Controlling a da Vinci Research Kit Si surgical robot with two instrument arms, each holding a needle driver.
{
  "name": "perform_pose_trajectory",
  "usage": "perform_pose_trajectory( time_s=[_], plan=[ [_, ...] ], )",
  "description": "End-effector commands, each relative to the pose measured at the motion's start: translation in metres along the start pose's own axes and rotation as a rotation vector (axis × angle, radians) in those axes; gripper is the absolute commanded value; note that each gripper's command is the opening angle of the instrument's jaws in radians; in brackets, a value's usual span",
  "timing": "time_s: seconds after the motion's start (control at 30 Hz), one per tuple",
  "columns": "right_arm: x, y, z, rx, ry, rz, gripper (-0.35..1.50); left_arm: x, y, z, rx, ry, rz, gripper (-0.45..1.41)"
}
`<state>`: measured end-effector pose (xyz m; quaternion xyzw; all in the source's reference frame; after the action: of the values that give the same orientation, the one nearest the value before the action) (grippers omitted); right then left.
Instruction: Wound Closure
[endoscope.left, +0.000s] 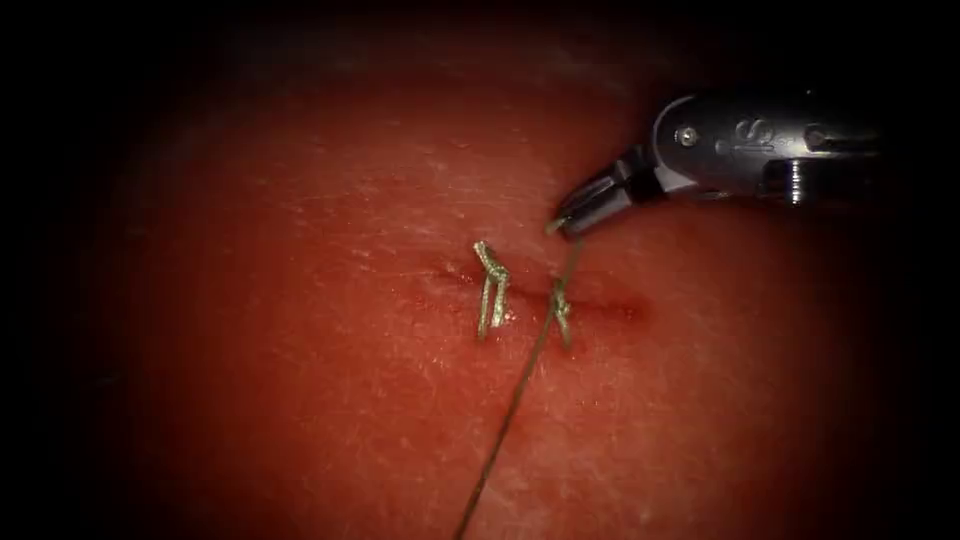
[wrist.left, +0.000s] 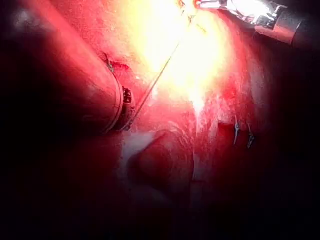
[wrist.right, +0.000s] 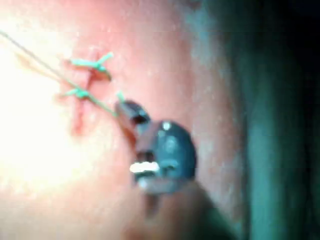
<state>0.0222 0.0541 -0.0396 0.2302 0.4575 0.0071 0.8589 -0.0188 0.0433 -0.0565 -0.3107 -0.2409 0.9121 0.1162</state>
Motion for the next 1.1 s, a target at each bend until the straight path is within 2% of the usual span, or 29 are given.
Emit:
perform_pose_trajectory(
  time_s=[0.03, 0.13, 0.23, 0.3, 0.33, 0.37, 0.4, 0.43, 0.57, 0.6, 0.67, 0.7, 0.77, 0.8, 0.83, 0.87, 0.93, 0.97, 1.0, 1.03, 1.07, 1.1],
  plan=[
    [-0.0002, 0.0006, 0.0005, -0.012, 0.003, 0.008, -0.35, -0.0001, 0.0003, 0.0009, -0.006, 0.0, 0.001, -0.35],
    [-0.0004, 0.0002, 0.0005, -0.014, 0.009, 0.028, -0.35, -0.0002, 0.0002, 0.0008, -0.007, 0.001, -0.004, -0.35],
    [-0.0004, -0.001, 0.0009, 0.033, 0.016, 0.025, -0.35, 0.0005, -0.0006, -0.0001, -0.009, 0.0, -0.005, -0.35],
    [-0.0004, -0.0019, 0.0007, -0.001, 0.025, 0.027, -0.35, 0.0015, -0.002, -0.0014, 0.014, 0.016, -0.011, -0.35],
    [-0.0004, -0.0024, 0.0003, -0.053, 0.022, 0.056, -0.3, 0.0025, -0.0033, -0.0027, 0.034, 0.032, -0.021, -0.35],
    [-0.0004, -0.0027, -0.0002, -0.094, 0.03, 0.064, -0.06, 0.003, -0.004, -0.0033, 0.041, 0.039, -0.033, -0.35],
    [-0.0004, -0.0029, -0.0012, -0.188, 0.047, 0.099, 0.61, 0.004, -0.0054, -0.0047, 0.059, 0.052, -0.025, -0.35],
    [-0.0005, -0.0031, -0.0021, -0.252, 0.058, 0.129, 0.83, 0.0044, -0.006, -0.0053, 0.068, 0.058, -0.026, -0.35],
    [-0.0005, -0.0039, -0.0053, -0.413, 0.085, 0.218, 1.26, 0.0064, -0.0092, -0.0077, 0.11, 0.072, -0.012, -0.35],
    [-0.0004, -0.005, -0.0078, -0.522, 0.111, 0.293, 1.42, 0.0078, -0.0116, -0.0091, 0.136, 0.085, -0.004, -0.35],
    [-0.0004, -0.0058, -0.0091, -0.568, 0.13, 0.329, 1.47, 0.0087, -0.0132, -0.0101, 0.155, 0.099, 0.001, -0.35],
    [-0.0001, -0.0069, -0.0102, -0.59, 0.157, 0.363, 1.47, 0.0097, -0.0153, -0.0111, 0.189, 0.104, 0.009, -0.35],
    [0.0004, -0.0079, -0.0106, -0.614, 0.177, 0.388, 1.47, 0.0103, -0.0168, -0.0117, 0.204, 0.111, 0.015, -0.35],
    [0.0014, -0.009, -0.0107, -0.634, 0.201, 0.416, 1.47, 0.0107, -0.0183, -0.0123, 0.208, 0.115, 0.01, -0.35],
    [0.0014, -0.009, -0.0107, -0.634, 0.201, 0.416, 1.47, 0.0107, -0.0183, -0.0123, 0.208, 0.115, 0.01, -0.35],
    [0.0028, -0.0098, -0.0105, -0.633, 0.245, 0.444, 1.43, 0.0109, -0.0198, -0.0126, 0.213, 0.115, 0.007, -0.35],
    [0.0034, -0.0101, -0.0103, -0.632, 0.266, 0.443, 1.38, 0.0109, -0.0204, -0.0126, 0.218, 0.113, 0.009, -0.35],
    [0.005, -0.0107, -0.0096, -0.594, 0.32, 0.427, 1.13, 0.0108, -0.0217, -0.0125, 0.223, 0.111, 0.0, -0.35],
    [0.0063, -0.011, -0.0088, -0.555, 0.345, 0.401, 0.59, 0.0106, -0.023, -0.0122, 0.23, 0.109, 0.0, -0.35],
    [0.0071, -0.0111, -0.0082, -0.559, 0.353, 0.39, 0.19, 0.0105, -0.0234, -0.0121, 0.232, 0.108, -0.001, -0.35],
    [0.0076, -0.011, -0.0078, -0.567, 0.357, 0.378, -0.13, 0.0102, -0.0242, -0.0118, 0.239, 0.105, 0.003, -0.35],
    [0.008, -0.011, -0.0074, -0.575, 0.359, 0.372, -0.35, 0.0101, -0.0246, -0.0118, 0.24, 0.105, 0.002, -0.35]
  ],
)
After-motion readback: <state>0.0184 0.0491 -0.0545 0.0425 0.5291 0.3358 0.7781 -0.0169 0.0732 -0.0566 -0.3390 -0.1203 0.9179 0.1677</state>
